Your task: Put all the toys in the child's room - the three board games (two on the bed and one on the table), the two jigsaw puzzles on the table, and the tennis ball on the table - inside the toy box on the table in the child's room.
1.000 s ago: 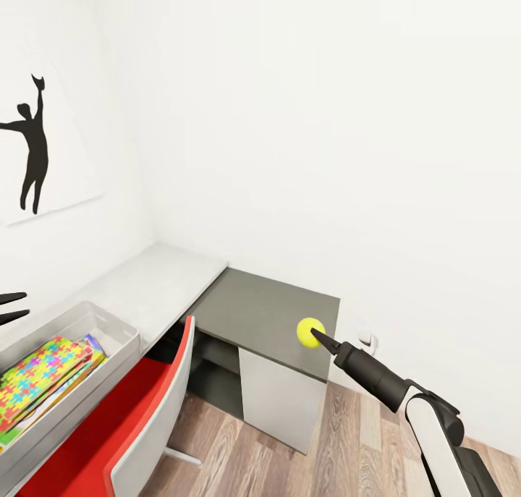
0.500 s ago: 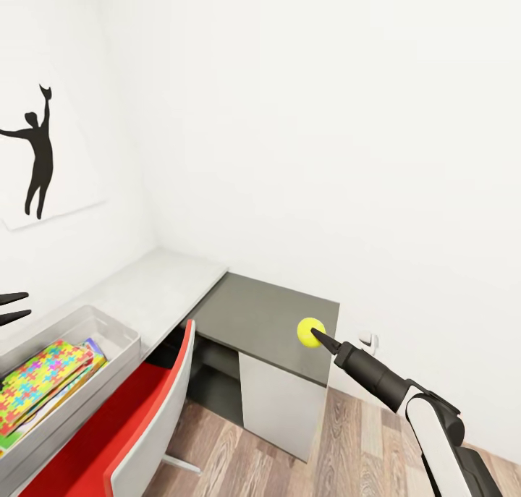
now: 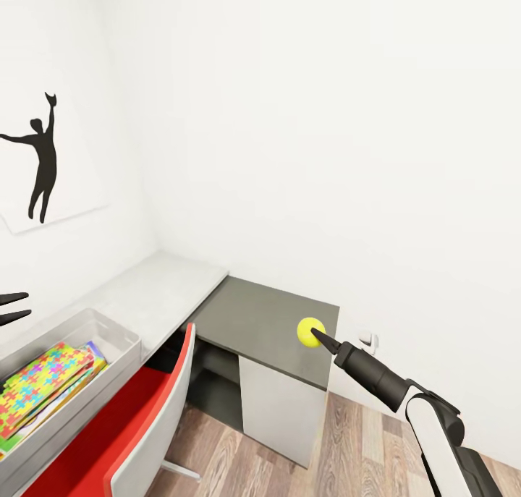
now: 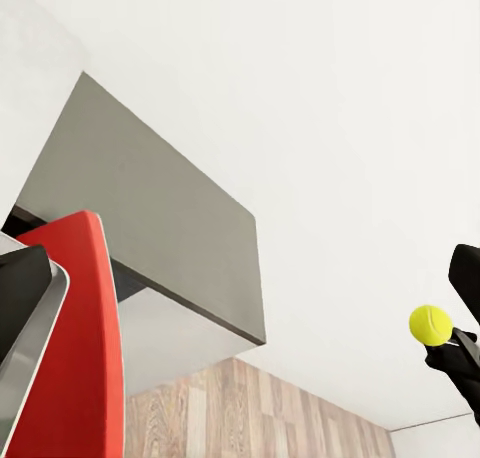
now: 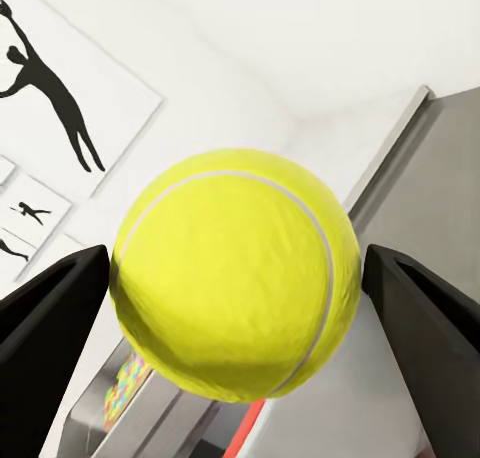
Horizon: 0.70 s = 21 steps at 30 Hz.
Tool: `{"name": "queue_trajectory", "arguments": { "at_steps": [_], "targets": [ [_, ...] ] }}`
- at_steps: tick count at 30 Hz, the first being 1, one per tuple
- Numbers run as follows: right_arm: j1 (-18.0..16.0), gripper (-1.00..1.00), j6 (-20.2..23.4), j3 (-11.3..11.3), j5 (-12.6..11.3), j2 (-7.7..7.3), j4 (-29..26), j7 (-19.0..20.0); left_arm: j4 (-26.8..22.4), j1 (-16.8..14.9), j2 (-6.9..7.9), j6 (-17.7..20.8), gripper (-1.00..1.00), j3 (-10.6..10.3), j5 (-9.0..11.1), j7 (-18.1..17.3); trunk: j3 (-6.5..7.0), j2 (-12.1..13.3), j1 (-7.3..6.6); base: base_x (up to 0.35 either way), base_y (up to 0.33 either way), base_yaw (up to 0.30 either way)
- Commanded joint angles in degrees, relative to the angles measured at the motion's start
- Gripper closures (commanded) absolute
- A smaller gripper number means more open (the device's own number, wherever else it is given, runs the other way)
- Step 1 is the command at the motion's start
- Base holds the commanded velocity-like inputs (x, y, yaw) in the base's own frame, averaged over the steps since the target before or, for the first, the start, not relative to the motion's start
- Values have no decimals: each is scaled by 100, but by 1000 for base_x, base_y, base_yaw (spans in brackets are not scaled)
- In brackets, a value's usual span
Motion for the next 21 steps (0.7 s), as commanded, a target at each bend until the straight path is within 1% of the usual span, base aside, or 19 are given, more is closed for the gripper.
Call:
{"name": "queue_trajectory", "arguments": {
  "at_steps": [1, 21],
  "targets": [
    [-6, 100, 43, -8, -27, 2, -3, 3, 6, -10, 5, 61, -100, -48, 29, -28, -12, -13, 4, 0, 0, 0],
    [-6, 100, 57, -9, -27, 10, -30, -33, 6, -10, 5, 61, -100, -48, 30, -28, -9, -13, 4, 0, 0, 0]
  ]
}}
